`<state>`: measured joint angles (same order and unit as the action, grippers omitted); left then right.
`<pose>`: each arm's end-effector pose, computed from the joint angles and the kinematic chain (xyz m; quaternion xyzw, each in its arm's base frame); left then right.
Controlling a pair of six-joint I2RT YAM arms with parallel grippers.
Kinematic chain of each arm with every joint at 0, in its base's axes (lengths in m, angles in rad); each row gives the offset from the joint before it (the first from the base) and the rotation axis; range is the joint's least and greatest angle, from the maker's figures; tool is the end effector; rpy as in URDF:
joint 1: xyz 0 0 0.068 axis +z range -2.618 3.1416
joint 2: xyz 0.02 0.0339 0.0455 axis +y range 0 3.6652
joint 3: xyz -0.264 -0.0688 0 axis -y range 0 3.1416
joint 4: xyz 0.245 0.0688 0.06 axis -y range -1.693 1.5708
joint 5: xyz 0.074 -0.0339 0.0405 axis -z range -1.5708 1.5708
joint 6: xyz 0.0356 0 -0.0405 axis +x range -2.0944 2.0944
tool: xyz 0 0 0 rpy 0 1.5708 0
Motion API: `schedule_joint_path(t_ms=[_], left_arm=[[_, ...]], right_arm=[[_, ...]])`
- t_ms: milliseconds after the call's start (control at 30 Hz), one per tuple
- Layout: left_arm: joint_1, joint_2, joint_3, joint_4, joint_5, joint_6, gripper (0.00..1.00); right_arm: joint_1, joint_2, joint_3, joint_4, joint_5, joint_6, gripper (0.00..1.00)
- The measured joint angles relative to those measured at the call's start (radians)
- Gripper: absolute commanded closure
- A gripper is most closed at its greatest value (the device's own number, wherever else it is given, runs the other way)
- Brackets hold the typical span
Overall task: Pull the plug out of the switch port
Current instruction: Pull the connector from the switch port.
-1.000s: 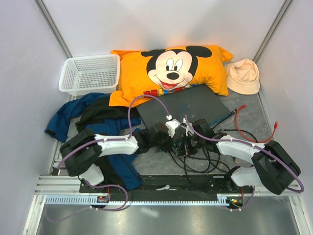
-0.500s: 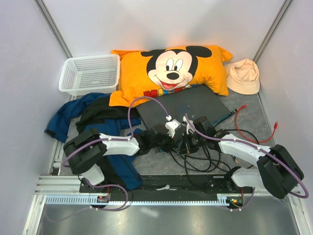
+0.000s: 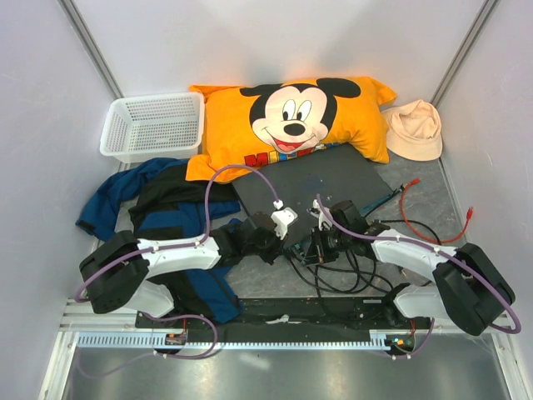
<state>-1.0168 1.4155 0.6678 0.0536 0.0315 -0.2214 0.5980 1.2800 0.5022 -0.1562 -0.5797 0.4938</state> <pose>0.1484 -0.2420 0.1816 0.3568 0.8321 -0.2579 0.3373 0.1731 0.1415 0.1538 -0.1367 0.9042 0.3877 0.1155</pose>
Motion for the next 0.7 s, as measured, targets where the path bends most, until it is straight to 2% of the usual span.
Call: schedule_joint_path(t_ms=[300,700], left_arm=[[-0.006,0.063,0.007,0.002,0.008,0.013,0.98],[-0.013,0.069,0.023,-0.019,-0.002,0.032,0.98]], right_arm=[[0.000,0.026,-0.084,0.150,0.001,0.095,1.00],[0.000,0.196,-0.054,0.216,-0.063,0.141,1.00]])
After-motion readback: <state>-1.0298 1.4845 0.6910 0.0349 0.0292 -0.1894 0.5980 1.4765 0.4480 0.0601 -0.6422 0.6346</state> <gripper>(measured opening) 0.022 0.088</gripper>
